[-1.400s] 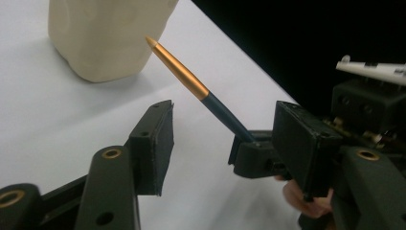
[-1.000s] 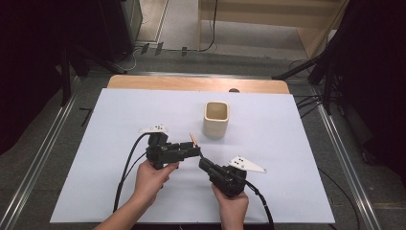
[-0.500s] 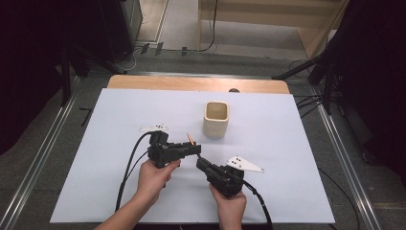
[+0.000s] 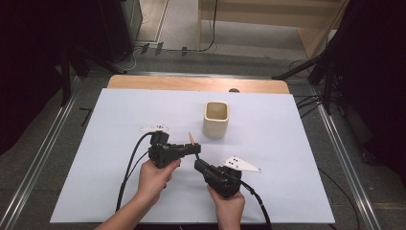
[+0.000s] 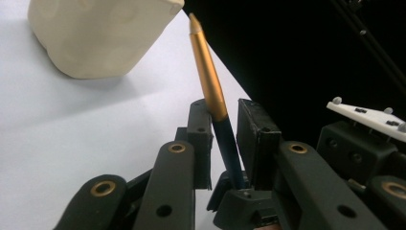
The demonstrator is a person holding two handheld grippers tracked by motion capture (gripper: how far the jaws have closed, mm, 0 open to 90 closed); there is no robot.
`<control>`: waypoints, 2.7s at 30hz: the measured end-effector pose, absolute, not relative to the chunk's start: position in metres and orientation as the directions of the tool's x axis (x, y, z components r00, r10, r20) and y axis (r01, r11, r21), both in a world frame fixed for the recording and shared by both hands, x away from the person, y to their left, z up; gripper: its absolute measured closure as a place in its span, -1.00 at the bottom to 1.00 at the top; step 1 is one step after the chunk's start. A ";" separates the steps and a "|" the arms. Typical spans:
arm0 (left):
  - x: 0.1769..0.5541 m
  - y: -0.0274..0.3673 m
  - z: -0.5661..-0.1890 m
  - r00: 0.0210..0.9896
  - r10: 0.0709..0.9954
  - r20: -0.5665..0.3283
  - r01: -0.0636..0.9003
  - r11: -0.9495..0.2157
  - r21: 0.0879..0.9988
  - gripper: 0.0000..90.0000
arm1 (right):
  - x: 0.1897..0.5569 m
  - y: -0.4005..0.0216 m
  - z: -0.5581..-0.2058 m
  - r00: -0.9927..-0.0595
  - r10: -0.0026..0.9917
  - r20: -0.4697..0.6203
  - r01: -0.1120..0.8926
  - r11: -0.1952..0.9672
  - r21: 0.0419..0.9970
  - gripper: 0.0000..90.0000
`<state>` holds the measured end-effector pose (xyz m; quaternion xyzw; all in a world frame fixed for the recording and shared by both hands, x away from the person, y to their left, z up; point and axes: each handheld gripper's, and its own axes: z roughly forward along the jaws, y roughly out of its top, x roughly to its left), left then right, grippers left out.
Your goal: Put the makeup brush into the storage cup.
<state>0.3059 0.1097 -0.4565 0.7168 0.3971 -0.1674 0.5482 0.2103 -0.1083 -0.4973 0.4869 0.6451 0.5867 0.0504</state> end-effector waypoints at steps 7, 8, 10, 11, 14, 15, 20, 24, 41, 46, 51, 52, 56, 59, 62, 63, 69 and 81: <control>0.307 0.111 -0.458 0.614 0.371 -0.696 0.767 -0.076 0.637 0.79 | 0.211 -0.106 -0.499 -0.523 0.687 0.505 0.574 -0.154 0.804 0.87; 0.307 0.111 -0.458 0.613 0.368 -0.699 0.769 -0.077 0.635 0.79 | 0.211 -0.106 -0.499 -0.523 0.688 0.503 0.573 -0.153 0.805 0.87; 0.308 0.111 -0.458 0.607 0.360 -0.709 0.776 -0.074 0.626 0.80 | 0.210 -0.106 -0.499 -0.523 0.688 0.503 0.573 -0.153 0.805 0.87; 0.308 0.111 -0.459 0.604 0.353 -0.715 0.779 -0.074 0.622 0.81 | 0.210 -0.106 -0.499 -0.523 0.688 0.502 0.574 -0.152 0.805 0.87; 0.309 0.112 -0.459 0.587 0.341 -0.735 0.795 -0.070 0.603 0.86 | 0.211 -0.105 -0.499 -0.522 0.689 0.503 0.577 -0.149 0.803 0.87; 0.309 0.112 -0.459 0.585 0.339 -0.737 0.796 -0.071 0.600 0.86 | 0.211 -0.104 -0.499 -0.523 0.688 0.503 0.578 -0.147 0.803 0.87; 0.311 0.114 -0.461 0.563 0.320 -0.762 0.815 -0.060 0.577 0.87 | 0.211 -0.105 -0.499 -0.527 0.688 0.499 0.575 -0.144 0.805 0.86; 0.313 0.117 -0.458 0.568 0.336 -0.751 0.809 -0.064 0.584 0.87 | 0.216 -0.103 -0.497 -0.516 0.687 0.511 0.601 -0.134 0.788 0.24; 0.316 0.126 -0.445 0.632 0.405 -0.661 0.759 -0.152 0.633 0.86 | 0.243 -0.092 -0.482 -0.617 0.624 0.480 0.646 0.052 0.761 -0.39; 0.317 0.127 -0.444 0.639 0.406 -0.653 0.756 -0.172 0.632 0.86 | 0.248 -0.091 -0.476 -0.654 0.597 0.465 0.640 0.108 0.761 -0.45; 0.318 0.127 -0.444 0.654 0.405 -0.639 0.746 -0.204 0.634 0.86 | 0.252 -0.090 -0.473 -0.687 0.596 0.415 0.622 0.186 0.761 -0.43; 0.318 0.127 -0.444 0.654 0.405 -0.639 0.746 -0.204 0.634 0.86 | 0.252 -0.090 -0.473 -0.687 0.596 0.415 0.622 0.186 0.761 -0.43; 0.317 0.126 -0.442 0.672 0.400 -0.623 0.732 -0.235 0.640 0.86 | 0.256 -0.092 -0.471 -0.694 0.590 0.413 0.627 0.214 0.749 -0.42; 0.317 0.126 -0.442 0.682 0.398 -0.613 0.725 -0.255 0.640 0.86 | 0.257 -0.095 -0.469 -0.712 0.573 0.406 0.619 0.238 0.748 -0.41; 0.317 0.125 -0.442 0.691 0.381 -0.614 0.719 -0.267 0.642 0.86 | 0.258 -0.099 -0.468 -0.734 0.546 0.403 0.608 0.264 0.749 -0.41; 0.317 0.125 -0.442 0.694 0.376 -0.614 0.716 -0.274 0.642 0.86 | 0.258 -0.101 -0.468 -0.745 0.531 0.404 0.603 0.276 0.748 -0.40; 0.316 0.124 -0.441 0.712 0.340 -0.614 0.701 -0.292 0.651 0.86 | 0.263 -0.112 -0.466 -0.766 0.469 0.440 0.602 0.280 0.748 -0.37; 0.315 0.123 -0.442 0.725 0.223 -0.651 0.687 -0.288 0.667 0.86 | 0.261 -0.122 -0.469 -0.762 0.362 0.537 0.625 0.196 0.756 -0.14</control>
